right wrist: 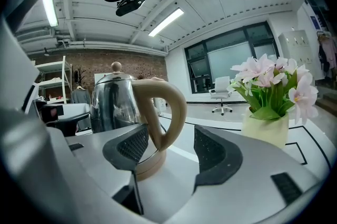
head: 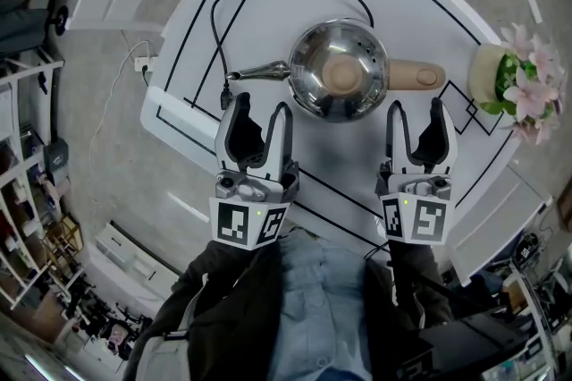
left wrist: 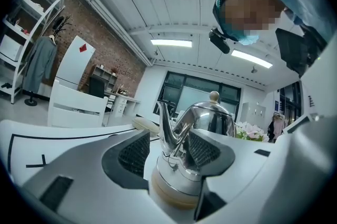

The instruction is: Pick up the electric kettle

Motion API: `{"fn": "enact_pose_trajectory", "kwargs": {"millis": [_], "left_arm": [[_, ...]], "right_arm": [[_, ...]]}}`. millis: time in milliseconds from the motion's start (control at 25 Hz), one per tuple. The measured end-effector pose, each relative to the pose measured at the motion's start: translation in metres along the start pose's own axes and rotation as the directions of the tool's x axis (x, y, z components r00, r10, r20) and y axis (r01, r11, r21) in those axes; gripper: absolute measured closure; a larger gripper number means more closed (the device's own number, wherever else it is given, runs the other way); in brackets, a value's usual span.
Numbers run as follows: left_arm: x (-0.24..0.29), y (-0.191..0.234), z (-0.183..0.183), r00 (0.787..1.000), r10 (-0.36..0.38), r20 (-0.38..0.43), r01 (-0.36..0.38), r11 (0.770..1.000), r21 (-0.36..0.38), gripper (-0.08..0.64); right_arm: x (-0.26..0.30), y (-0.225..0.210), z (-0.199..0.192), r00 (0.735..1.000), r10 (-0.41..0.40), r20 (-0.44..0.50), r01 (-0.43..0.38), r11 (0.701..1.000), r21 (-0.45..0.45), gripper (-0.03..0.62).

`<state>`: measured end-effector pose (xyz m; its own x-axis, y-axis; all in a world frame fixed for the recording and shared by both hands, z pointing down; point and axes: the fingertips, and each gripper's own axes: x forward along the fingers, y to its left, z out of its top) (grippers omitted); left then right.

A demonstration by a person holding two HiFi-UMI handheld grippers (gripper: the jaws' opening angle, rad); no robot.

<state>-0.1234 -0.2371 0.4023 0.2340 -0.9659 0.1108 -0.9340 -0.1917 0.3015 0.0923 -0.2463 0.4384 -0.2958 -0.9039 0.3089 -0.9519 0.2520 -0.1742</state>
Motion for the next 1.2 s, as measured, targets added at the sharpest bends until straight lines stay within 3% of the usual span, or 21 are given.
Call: {"fn": "enact_pose_trajectory", "kwargs": {"millis": [680,1200], "left_arm": [[0.029,0.019,0.007,1.000,0.019,0.025,-0.018,1.000,-0.010,0.339],[0.039,0.019,0.018,0.999,-0.013,0.049,0.015,1.000,-0.022,0.339]], "right_arm": [[0.019,-0.014,-0.001,0.999,-0.038,-0.003,0.038,0.999,0.008,0.336],[0.030,-0.010,0.002,0.999,-0.047,-0.012,0.046,0.999,-0.015,0.336]]}}
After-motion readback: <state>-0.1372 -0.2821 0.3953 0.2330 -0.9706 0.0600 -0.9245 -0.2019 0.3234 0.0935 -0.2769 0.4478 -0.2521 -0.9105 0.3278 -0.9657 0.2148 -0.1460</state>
